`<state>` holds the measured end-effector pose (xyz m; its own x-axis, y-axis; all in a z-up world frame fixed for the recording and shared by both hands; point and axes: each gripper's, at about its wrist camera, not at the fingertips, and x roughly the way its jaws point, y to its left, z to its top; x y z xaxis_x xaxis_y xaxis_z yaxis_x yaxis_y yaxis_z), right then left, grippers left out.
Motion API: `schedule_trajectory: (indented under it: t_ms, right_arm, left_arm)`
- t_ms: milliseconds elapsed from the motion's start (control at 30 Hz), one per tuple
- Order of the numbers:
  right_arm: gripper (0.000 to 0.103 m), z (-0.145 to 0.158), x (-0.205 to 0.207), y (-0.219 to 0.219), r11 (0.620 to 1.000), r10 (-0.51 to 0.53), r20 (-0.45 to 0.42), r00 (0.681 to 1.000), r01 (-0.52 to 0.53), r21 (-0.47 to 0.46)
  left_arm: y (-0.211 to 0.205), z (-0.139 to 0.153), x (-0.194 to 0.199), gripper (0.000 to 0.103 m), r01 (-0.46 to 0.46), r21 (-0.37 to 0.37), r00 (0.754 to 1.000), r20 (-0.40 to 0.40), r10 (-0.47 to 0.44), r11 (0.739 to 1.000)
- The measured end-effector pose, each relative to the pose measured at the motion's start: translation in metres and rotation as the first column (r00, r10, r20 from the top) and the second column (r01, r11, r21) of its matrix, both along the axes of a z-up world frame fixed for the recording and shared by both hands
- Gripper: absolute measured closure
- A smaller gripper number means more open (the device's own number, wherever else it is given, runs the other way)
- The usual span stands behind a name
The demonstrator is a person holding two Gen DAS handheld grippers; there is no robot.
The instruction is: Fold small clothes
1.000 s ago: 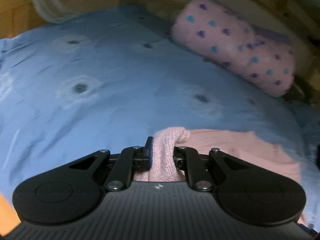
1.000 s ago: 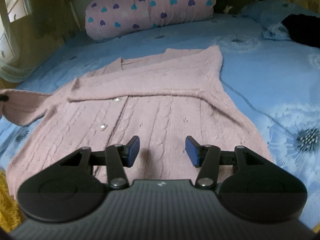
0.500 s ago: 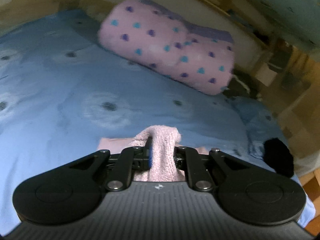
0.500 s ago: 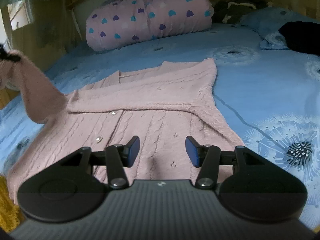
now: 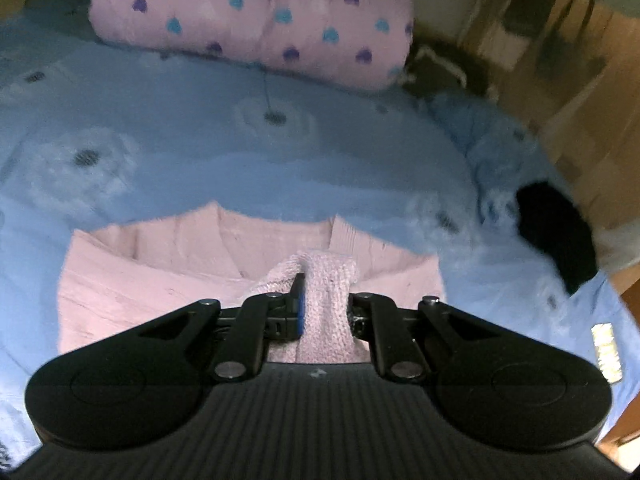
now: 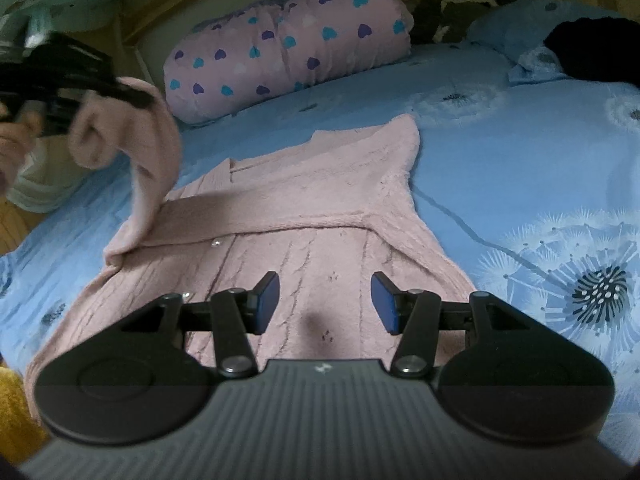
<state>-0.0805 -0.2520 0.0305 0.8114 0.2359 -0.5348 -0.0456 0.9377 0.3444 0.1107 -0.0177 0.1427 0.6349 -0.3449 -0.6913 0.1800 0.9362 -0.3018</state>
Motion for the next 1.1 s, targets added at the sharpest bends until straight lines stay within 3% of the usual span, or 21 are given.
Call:
schedule_trajectory:
  t_ms: [200, 333, 400, 467, 567, 700, 900, 1100]
  right_arm:
    - [0.05, -0.005, 0.002, -0.002, 1.0, 0.001, -0.016, 1.0, -0.001, 0.017]
    - [0.05, -0.006, 0.003, -0.002, 1.0, 0.004, -0.018, 1.0, -0.004, 0.017]
    - [0.05, -0.007, 0.003, -0.002, 1.0, 0.005, -0.019, 1.0, -0.005, 0.014]
    - [0.05, -0.007, 0.003, -0.001, 1.0, 0.006, -0.019, 1.0, -0.006, 0.011]
    - [0.05, -0.008, 0.003, -0.001, 1.0, 0.008, -0.021, 1.0, -0.008, 0.009]
    - [0.051, -0.009, 0.002, 0.001, 1.0, 0.007, -0.023, 1.0, -0.007, -0.004]
    - [0.051, -0.01, -0.002, 0.007, 0.998, 0.014, -0.006, 1.0, -0.014, -0.063]
    - [0.051, -0.01, -0.002, 0.009, 0.997, 0.013, -0.005, 1.0, -0.013, -0.076]
  left_arm:
    - [-0.034, -0.048, 0.022, 0.089, 0.032, 0.088, 0.998, -0.054, -0.027, 0.996]
    - [-0.041, -0.064, 0.031, 0.086, 0.025, 0.13, 0.996, -0.093, -0.013, 0.991]
    - [-0.043, -0.066, 0.032, 0.077, 0.028, 0.142, 0.993, -0.113, -0.011, 0.989]
    - [-0.043, -0.061, 0.028, 0.052, 0.03, 0.155, 0.994, -0.108, -0.014, 0.987]
    - [-0.041, -0.047, 0.016, 0.026, 0.009, 0.222, 0.999, -0.043, 0.0, 0.975]
    - [-0.034, -0.033, 0.004, 0.024, -0.015, 0.308, 1.0, 0.004, 0.014, 0.951]
    - [0.007, -0.021, -0.012, 0.024, -0.076, 0.322, 0.995, -0.034, 0.092, 0.944]
    - [0.055, -0.007, -0.036, 0.023, -0.131, 0.368, 0.989, -0.019, 0.149, 0.92]
